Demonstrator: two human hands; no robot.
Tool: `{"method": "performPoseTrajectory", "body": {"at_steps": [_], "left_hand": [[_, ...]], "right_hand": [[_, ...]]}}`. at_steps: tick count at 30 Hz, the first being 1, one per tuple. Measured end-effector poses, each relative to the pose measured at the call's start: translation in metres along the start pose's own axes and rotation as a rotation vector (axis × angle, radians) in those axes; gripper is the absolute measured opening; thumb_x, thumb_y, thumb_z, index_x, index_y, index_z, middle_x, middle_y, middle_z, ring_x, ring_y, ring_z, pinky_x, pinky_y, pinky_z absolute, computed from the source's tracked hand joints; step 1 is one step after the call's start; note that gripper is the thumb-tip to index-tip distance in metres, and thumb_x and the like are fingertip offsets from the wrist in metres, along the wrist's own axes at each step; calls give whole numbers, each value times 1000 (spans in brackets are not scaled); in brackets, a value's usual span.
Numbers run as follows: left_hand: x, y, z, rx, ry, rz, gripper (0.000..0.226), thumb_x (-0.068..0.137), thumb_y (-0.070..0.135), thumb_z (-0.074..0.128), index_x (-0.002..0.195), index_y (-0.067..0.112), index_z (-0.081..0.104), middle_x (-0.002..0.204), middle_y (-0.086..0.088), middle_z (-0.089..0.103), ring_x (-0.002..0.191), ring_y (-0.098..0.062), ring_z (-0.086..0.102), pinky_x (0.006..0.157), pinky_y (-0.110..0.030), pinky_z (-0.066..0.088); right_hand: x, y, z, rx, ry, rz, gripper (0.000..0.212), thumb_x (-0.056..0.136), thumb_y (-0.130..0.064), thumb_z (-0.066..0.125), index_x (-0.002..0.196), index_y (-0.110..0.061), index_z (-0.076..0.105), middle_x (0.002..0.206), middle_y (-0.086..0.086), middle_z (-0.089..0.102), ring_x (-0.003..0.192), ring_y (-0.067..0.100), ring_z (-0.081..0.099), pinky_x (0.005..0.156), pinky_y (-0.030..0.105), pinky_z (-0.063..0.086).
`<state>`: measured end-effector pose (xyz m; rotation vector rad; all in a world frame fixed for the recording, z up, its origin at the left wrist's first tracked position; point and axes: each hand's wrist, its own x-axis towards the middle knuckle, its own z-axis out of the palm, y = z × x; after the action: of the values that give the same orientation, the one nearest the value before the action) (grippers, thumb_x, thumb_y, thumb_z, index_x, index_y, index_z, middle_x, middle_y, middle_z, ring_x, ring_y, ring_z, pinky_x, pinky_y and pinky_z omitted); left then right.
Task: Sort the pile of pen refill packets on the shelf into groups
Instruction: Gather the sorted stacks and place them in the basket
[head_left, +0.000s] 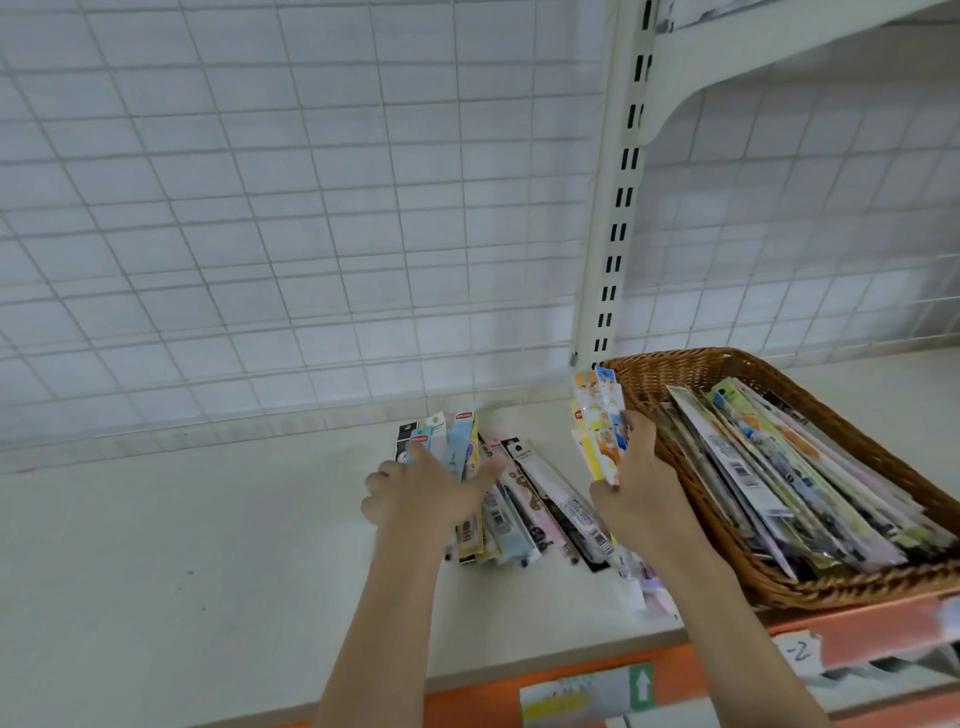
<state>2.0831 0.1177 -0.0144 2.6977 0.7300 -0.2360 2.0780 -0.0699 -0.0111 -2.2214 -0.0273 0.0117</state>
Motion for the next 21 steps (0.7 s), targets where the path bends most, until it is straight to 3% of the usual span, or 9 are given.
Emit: {"method": "performPoseTrajectory", "body": {"at_steps": [3, 9, 13, 15, 18, 21], "left_hand": [[2, 22, 3, 64, -44, 4, 119, 61, 93, 29, 151, 19, 0, 145, -19, 32, 129, -34, 33, 99, -43, 35], [1, 30, 7, 142, -53, -10, 125, 61, 81, 58, 149, 14, 0, 140, -18, 31, 128, -33, 32, 96, -43, 39], [12, 28, 8, 10, -42, -33, 106, 72, 47, 72, 147, 9, 8, 135, -17, 35, 126, -33, 36, 96, -39, 41], [18, 26, 9, -36, -31, -29, 90, 74, 31, 71, 141, 3, 18, 129, -16, 44, 121, -31, 44, 92, -35, 44], [21, 24, 8, -17, -6, 4, 67, 78, 23, 67, 129, -2, 32, 119, -11, 51, 110, -26, 53, 75, -28, 42], [22, 22, 9, -13, 39, 3, 55, 81, 17, 63, 126, -2, 39, 119, -11, 51, 109, -27, 56, 74, -29, 43]], "right_hand": [[-1, 5, 0, 20, 3, -24, 75, 87, 2, 51, 145, -21, 10, 105, 6, 60, 61, 7, 53, 39, 11, 33], [2, 11, 2, 25, -5, -40, 77, 86, 3, 54, 145, -18, 10, 117, 11, 58, 83, 20, 57, 52, 18, 40], [2, 11, 3, 12, -40, -39, 74, 86, 3, 53, 144, -18, 12, 105, 7, 55, 74, 16, 54, 47, 14, 34], [3, 11, 3, 2, -44, -39, 73, 86, 2, 53, 143, -18, 13, 109, 9, 57, 77, 19, 55, 47, 14, 33], [4, 11, 3, 6, -48, -36, 71, 86, 3, 54, 142, -16, 15, 116, 12, 57, 83, 20, 54, 50, 14, 34], [6, 11, 3, 12, -62, -35, 72, 85, 3, 54, 142, -16, 15, 114, 10, 56, 84, 20, 54, 51, 14, 34]]}}
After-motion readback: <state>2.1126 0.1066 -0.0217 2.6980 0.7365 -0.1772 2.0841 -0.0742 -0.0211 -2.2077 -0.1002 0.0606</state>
